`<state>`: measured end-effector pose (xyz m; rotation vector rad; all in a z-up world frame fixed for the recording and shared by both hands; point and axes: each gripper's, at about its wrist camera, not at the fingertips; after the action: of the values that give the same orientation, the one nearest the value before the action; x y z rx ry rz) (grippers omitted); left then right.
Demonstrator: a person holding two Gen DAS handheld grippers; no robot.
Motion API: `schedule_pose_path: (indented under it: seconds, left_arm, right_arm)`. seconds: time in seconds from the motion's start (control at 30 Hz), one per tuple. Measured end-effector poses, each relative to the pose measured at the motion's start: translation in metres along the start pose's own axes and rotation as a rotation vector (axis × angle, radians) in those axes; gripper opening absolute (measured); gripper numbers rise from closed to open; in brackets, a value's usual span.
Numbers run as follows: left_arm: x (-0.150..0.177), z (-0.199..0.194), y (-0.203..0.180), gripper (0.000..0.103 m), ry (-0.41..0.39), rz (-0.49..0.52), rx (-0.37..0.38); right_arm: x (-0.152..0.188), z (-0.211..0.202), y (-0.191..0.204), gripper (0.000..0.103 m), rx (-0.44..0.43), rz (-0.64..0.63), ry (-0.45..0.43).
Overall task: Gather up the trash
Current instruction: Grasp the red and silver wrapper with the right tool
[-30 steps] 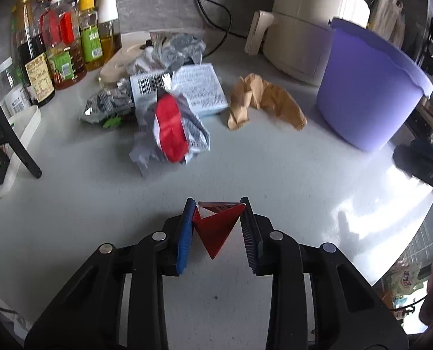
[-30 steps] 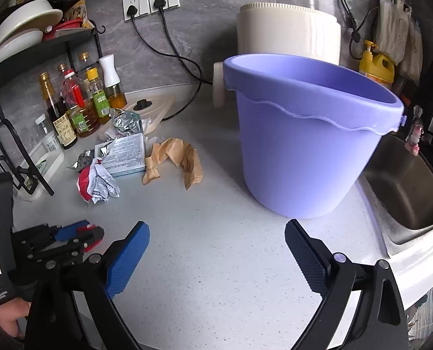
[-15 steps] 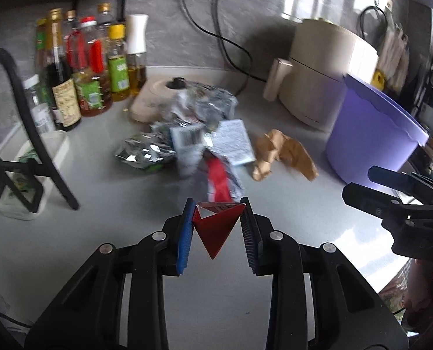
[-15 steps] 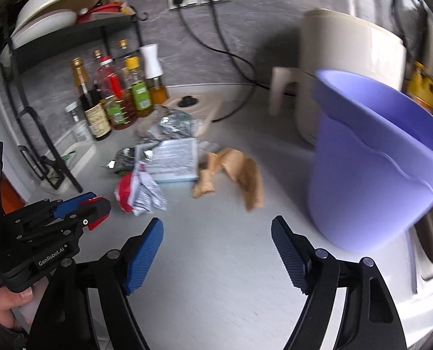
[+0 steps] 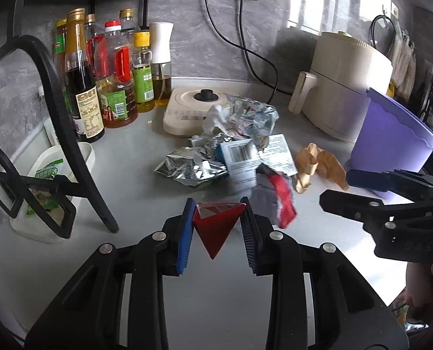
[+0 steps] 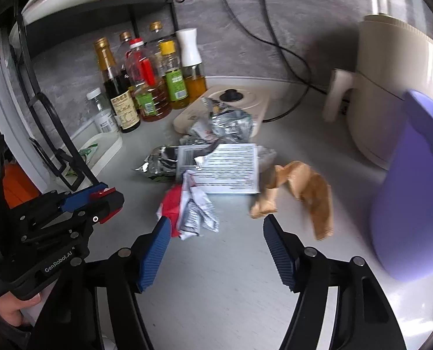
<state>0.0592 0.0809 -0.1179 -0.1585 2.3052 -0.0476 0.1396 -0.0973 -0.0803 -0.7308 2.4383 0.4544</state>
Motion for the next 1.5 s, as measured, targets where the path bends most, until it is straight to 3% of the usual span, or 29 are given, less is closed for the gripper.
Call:
schedule_pose_path:
  seconds: [0.33, 0.4, 0.43, 0.47, 0.97, 1.5]
  left_arm:
    - [-0.004, 0.003, 0.018, 0.031, -0.011, -0.003, -0.008]
    - [-0.004, 0.003, 0.019, 0.031, -0.008, 0.000, -0.008]
    - [-0.004, 0.003, 0.018, 0.031, -0.006, 0.001, -0.008]
    - [-0.005, 0.004, 0.018, 0.031, -0.004, 0.003, -0.008]
    - [-0.023, -0.003, -0.014, 0.031, -0.029, 0.046, 0.024]
    - [-0.059, -0.035, -0.054, 0.031, -0.125, 0.075, 0.025]
  right_arm:
    - [-0.004, 0.033, 0.025, 0.056, -0.062, -0.021, 0.052]
    - [-0.004, 0.041, 0.026, 0.041, -0.095, -0.014, 0.073]
    - [-0.004, 0.045, 0.025, 0.022, -0.105, -0.007, 0.086]
    - [-0.003, 0.047, 0.023, 0.020, -0.112, 0.007, 0.098]
    - [-0.005, -0.005, -0.005, 0.018, -0.051, 0.012, -0.017]
    - [-0.021, -0.088, -0.030, 0.018, 0.002, 0.016, -0.180]
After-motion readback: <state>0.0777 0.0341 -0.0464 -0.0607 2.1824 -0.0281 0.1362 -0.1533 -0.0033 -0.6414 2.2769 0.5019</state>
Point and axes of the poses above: each gripper's, at about its wrist camera, not at the fingertips, and z roughly the way its jaws point, y to its left, x to its underside, and after that the axes turned 4 degrees about y, right-handed
